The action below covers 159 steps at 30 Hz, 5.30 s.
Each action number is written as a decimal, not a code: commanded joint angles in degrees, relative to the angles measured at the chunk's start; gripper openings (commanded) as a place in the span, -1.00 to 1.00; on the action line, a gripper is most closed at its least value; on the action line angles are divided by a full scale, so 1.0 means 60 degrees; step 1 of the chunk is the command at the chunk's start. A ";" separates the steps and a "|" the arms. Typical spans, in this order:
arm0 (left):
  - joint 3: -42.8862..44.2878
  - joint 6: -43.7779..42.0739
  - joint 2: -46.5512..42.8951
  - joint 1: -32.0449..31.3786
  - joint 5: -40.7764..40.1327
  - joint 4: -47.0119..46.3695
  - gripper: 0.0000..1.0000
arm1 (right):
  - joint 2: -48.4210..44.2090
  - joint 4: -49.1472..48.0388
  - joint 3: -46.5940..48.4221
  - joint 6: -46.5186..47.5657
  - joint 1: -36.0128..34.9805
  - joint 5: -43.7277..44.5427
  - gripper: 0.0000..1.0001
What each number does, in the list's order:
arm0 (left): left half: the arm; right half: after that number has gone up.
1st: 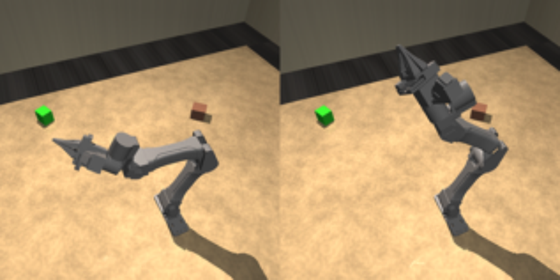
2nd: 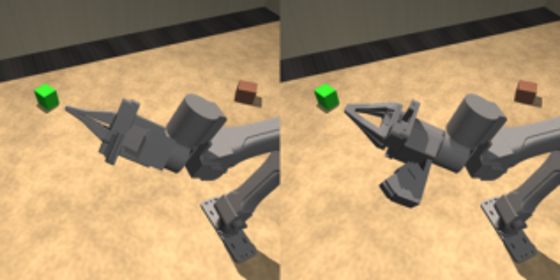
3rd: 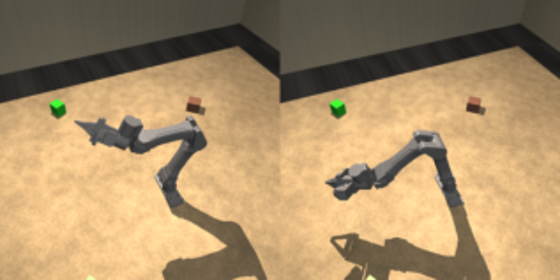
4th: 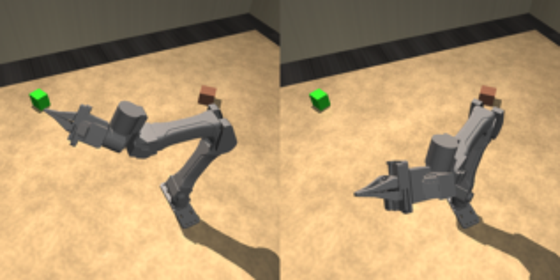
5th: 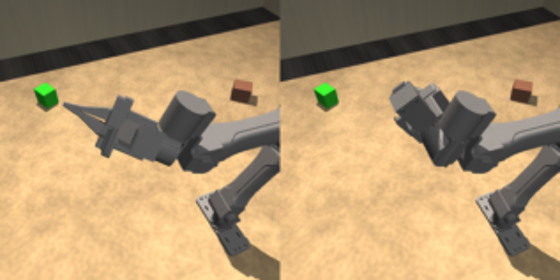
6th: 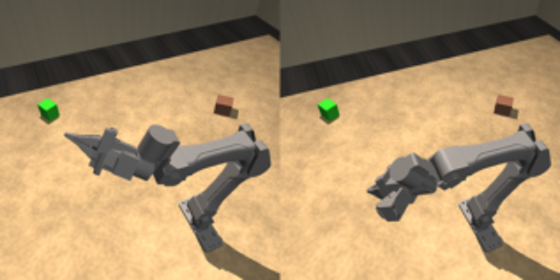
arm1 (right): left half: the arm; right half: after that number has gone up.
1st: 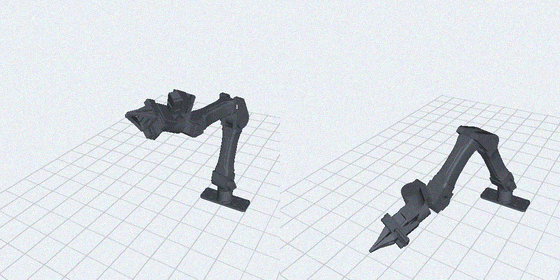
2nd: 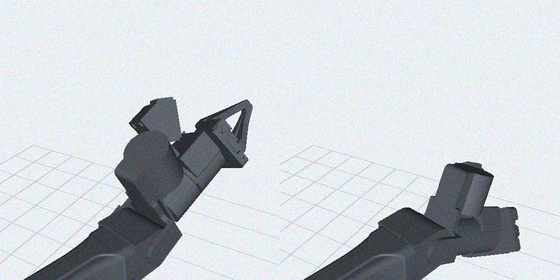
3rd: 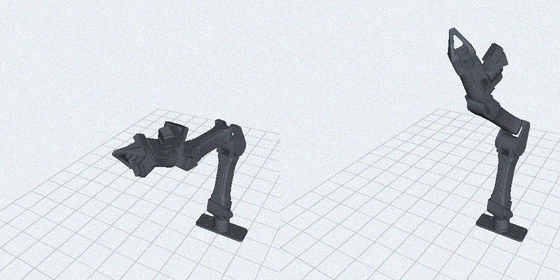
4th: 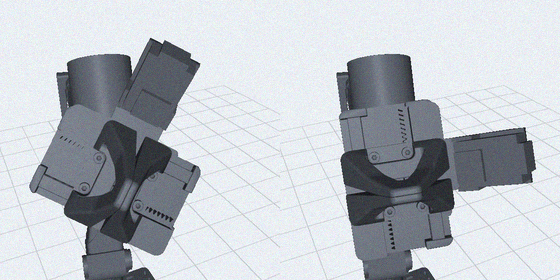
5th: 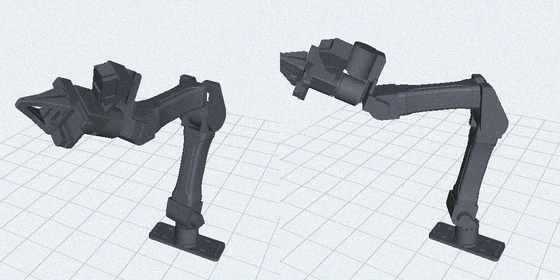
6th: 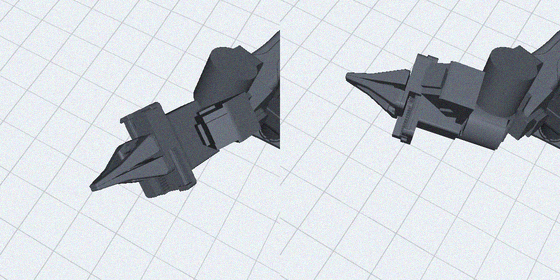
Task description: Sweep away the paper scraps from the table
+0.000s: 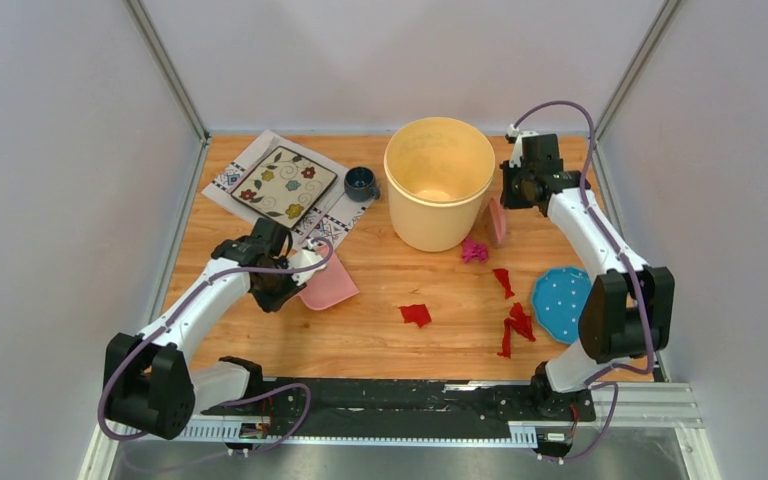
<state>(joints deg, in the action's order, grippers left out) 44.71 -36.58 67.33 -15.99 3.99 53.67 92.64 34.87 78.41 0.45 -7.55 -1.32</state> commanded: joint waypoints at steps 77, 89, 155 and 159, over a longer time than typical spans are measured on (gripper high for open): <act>0.2640 0.0016 0.1436 -0.1349 0.3655 0.1059 -1.00 | -0.5638 0.2140 -0.0047 -0.4206 -0.9362 0.7438 -1.00; 0.6505 0.1553 0.0979 -0.1334 0.3526 0.0899 -1.00 | -0.6841 0.5584 0.0877 -0.4221 -0.5716 0.7165 -1.00; 0.3624 -0.0437 -0.0557 -0.0471 -0.3771 -0.4609 -1.00 | -0.4145 0.5387 -0.0443 -0.5067 -0.7077 0.3303 -1.00; 0.3506 -0.0349 -0.0616 -0.0412 -0.3609 -0.4288 -1.00 | -0.4614 0.7279 0.0129 -0.6312 -0.6960 0.5184 -1.00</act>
<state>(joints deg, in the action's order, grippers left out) 65.91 -41.89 66.02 -18.96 -20.88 27.31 68.36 63.66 75.35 -28.58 -50.39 15.11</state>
